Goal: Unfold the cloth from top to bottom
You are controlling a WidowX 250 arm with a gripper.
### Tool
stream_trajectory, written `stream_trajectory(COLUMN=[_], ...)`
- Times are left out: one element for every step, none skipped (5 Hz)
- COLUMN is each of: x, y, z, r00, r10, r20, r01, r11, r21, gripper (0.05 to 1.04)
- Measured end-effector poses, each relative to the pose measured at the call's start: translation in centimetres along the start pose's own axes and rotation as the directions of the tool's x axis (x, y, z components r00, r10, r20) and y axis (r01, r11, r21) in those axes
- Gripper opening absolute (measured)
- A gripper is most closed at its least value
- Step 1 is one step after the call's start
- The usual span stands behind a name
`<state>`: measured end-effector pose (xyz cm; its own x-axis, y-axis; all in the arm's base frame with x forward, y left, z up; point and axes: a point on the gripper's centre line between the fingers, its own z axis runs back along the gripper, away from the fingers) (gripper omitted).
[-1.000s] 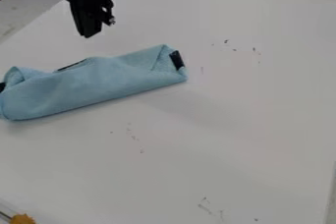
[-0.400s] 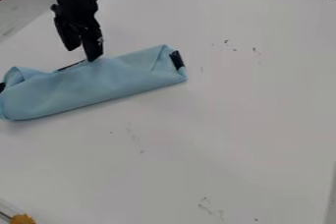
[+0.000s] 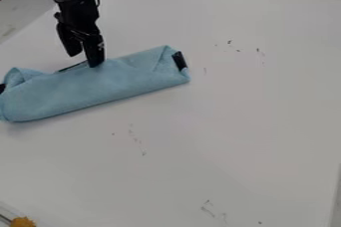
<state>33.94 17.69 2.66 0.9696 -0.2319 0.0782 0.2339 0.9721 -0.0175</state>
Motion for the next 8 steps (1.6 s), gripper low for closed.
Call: stream_trajectory(x=[0.0, -0.1, -0.1, -0.1, -0.1, -0.4, -0.3, 0.1], y=[-0.1, -0.3, -0.2, 0.0, 0.2, 0.3, 0.2, 0.0], z=[-0.1, -1.3, -1.3, -1.3, -1.2, -1.3, -1.3, -0.5], r00=[1.000, 1.000, 1.000, 1.000, 1.000, 1.000, 0.999, 0.997], r10=[-0.003, 0.002, 0.014, 0.015, 0.010, 0.008, -0.014, -0.060], r20=[-0.004, -0.019, -0.008, 0.003, 0.005, -0.012, -0.030, -0.054], r01=[0.003, -0.003, -0.015, -0.015, -0.010, -0.008, 0.013, 0.061], r11=[1.000, 0.999, 0.999, 0.999, 0.999, 1.000, 1.000, 0.998], r21=[-0.011, -0.041, -0.049, -0.046, -0.036, -0.026, -0.009, 0.025], gripper=[1.000, 0.945, 0.737, 0.694, 0.394, 0.180, 0.076, 0.061])
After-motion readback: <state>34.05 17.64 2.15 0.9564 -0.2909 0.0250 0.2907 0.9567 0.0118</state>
